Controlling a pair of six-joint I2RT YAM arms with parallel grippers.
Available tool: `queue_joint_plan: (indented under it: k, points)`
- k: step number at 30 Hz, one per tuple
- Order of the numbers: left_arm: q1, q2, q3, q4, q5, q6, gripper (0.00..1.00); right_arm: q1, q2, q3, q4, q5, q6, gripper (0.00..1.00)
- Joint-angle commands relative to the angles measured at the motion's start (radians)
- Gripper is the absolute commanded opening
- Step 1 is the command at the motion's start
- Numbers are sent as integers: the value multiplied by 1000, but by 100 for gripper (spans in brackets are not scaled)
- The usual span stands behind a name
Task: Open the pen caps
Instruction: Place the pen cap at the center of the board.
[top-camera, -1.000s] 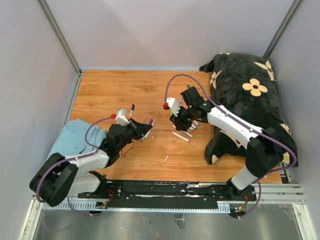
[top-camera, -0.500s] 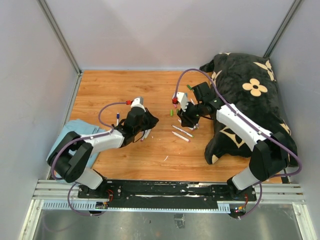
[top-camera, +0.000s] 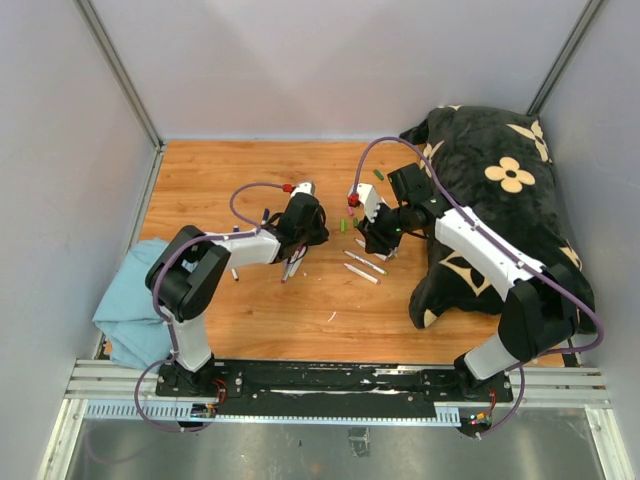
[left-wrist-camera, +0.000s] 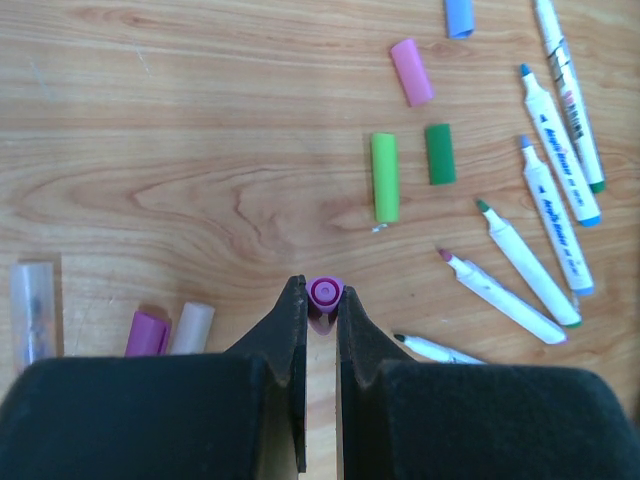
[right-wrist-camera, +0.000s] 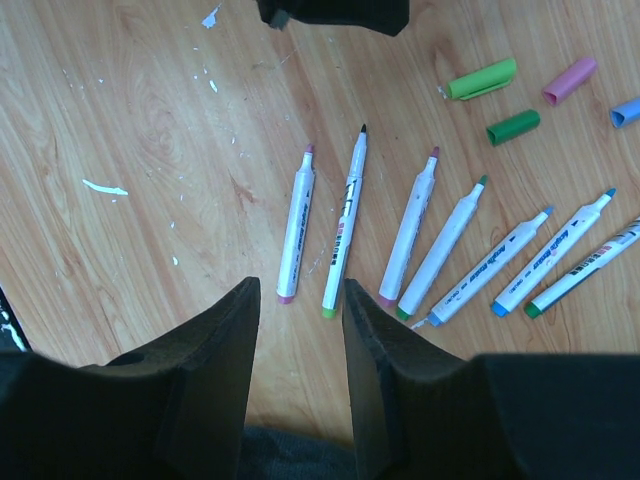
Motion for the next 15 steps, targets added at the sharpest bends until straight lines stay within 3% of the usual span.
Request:
queue_joint_plan:
  k: [1, 15]
  points:
    - [-7, 68, 58, -47, 26, 46, 7, -20, -8, -13, -20, -29, -10, 40]
    - [-7, 118, 83, -88, -1, 39, 31, -29, -7, -14, -20, -44, -8, 40]
